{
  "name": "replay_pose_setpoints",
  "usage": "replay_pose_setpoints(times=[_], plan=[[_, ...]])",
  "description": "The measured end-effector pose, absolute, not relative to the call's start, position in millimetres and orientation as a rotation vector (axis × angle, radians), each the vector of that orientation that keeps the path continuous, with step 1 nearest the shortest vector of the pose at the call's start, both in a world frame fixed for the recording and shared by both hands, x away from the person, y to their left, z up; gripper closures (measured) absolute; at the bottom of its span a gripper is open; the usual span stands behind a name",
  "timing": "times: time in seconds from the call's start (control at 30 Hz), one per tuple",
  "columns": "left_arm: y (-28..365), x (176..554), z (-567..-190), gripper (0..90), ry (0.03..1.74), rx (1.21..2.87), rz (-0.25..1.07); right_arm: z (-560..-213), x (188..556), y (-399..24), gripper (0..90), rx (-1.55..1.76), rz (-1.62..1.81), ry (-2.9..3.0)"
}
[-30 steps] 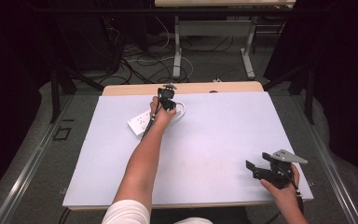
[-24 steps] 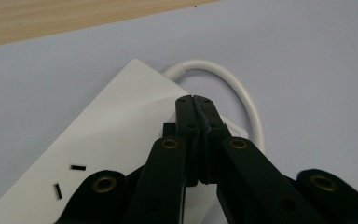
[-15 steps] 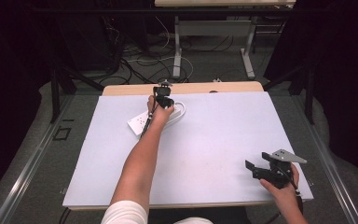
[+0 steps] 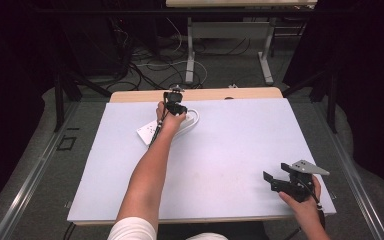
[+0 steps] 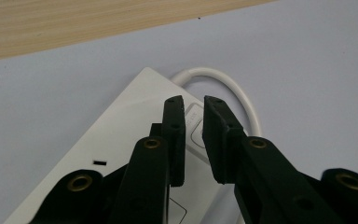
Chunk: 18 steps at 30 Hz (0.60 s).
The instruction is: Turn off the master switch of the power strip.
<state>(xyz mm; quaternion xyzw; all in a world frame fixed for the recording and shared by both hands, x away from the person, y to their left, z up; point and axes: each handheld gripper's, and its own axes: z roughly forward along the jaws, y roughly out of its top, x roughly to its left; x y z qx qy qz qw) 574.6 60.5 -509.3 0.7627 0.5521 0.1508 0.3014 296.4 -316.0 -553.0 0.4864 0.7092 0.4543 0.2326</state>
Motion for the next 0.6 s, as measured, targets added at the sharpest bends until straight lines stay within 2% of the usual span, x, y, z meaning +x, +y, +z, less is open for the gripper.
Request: replay_pose_setpoints(times=[0.13,0.3,0.6], plan=[[60.2,574.3,-507.9,72.9,1.419,2.036,0.425,-552.5,296.1,-315.7,19.3,1.344,1.254,1.943],[59.8,574.0,-507.1,59.8,1.38,2.048,0.442,-551.5,295.6,-316.4,19.3,1.332,1.232,1.957],[59.6,572.9,-506.6,48.5,1.362,2.072,0.443,-552.2,296.9,-315.1,19.3,1.324,1.247,1.947]])
